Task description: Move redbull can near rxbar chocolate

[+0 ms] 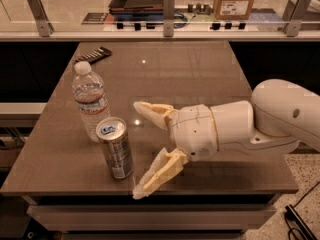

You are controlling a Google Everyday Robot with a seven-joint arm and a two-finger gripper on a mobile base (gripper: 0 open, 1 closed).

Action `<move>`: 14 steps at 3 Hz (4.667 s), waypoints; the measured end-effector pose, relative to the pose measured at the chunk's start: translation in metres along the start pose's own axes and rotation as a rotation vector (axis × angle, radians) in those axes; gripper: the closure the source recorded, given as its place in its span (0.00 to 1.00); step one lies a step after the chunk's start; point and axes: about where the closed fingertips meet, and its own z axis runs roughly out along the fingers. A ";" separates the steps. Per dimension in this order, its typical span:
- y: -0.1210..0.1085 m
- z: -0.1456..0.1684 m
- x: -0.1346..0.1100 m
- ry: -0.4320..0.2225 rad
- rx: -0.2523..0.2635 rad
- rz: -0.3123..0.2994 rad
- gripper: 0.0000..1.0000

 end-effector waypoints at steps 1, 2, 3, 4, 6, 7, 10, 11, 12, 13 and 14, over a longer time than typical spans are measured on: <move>0.005 0.014 -0.003 -0.035 -0.008 -0.014 0.00; 0.003 0.024 -0.005 -0.067 0.001 -0.029 0.00; -0.002 0.035 -0.005 -0.089 -0.004 -0.030 0.00; -0.001 0.037 -0.007 -0.087 -0.008 -0.034 0.17; 0.002 0.040 -0.011 -0.084 -0.015 -0.042 0.64; 0.003 0.042 -0.012 -0.082 -0.018 -0.046 0.87; -0.010 0.033 -0.020 -0.085 -0.017 -0.046 1.00; -0.030 0.020 -0.029 -0.089 -0.006 -0.033 1.00; -0.047 0.004 -0.037 -0.086 0.009 -0.017 1.00; -0.067 -0.020 -0.044 -0.080 0.048 0.008 1.00; -0.093 -0.048 -0.056 -0.072 0.123 0.007 1.00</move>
Offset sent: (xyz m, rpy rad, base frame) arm 0.0009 0.0319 -0.0047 0.1120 -0.0373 -0.0036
